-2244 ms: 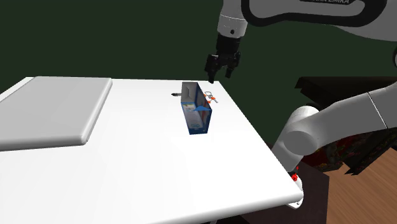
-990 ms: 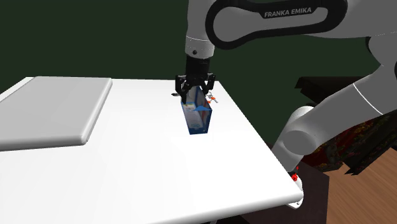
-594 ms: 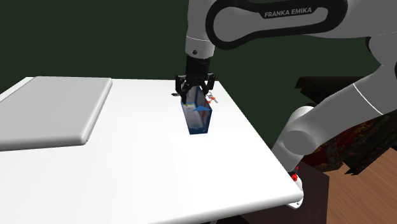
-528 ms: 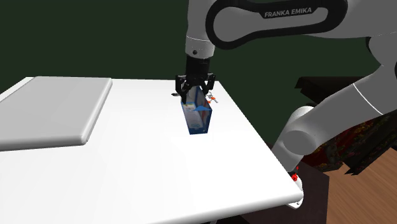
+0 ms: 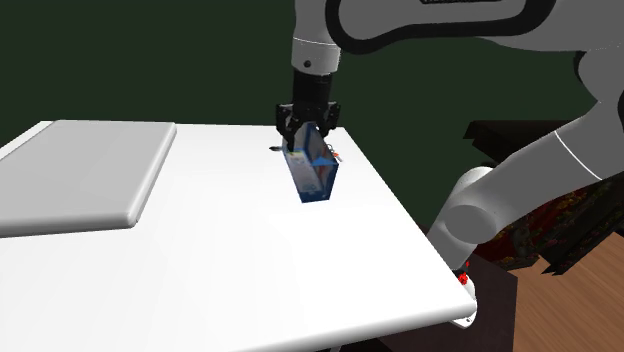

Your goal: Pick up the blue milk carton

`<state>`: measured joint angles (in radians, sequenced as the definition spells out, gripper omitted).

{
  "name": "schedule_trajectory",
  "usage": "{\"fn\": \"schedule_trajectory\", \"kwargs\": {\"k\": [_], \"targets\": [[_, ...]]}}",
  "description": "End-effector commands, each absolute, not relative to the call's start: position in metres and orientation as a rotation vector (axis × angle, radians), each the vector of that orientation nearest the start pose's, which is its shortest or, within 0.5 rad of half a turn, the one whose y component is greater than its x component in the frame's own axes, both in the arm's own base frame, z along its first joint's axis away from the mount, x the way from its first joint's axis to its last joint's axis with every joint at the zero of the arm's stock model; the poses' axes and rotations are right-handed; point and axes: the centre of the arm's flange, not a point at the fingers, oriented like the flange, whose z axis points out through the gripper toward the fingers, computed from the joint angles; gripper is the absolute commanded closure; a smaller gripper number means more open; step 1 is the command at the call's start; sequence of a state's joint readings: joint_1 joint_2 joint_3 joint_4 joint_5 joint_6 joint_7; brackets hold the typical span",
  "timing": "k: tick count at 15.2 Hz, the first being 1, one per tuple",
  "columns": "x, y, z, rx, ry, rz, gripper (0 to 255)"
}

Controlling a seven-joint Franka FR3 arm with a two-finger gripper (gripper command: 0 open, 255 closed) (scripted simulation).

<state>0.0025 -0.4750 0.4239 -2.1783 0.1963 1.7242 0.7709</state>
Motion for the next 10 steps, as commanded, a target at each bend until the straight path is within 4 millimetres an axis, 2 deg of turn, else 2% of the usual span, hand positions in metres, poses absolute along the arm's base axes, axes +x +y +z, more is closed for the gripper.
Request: {"fn": "schedule_trajectory", "kwargs": {"k": [1,8,10], "targets": [[0.365,0.213,0.567,-3.075,0.655,0.019,255],[0.365,0.213,0.604,-3.075,0.655,0.019,255],[0.365,0.213,0.605,-3.075,0.655,0.019,255]]}}
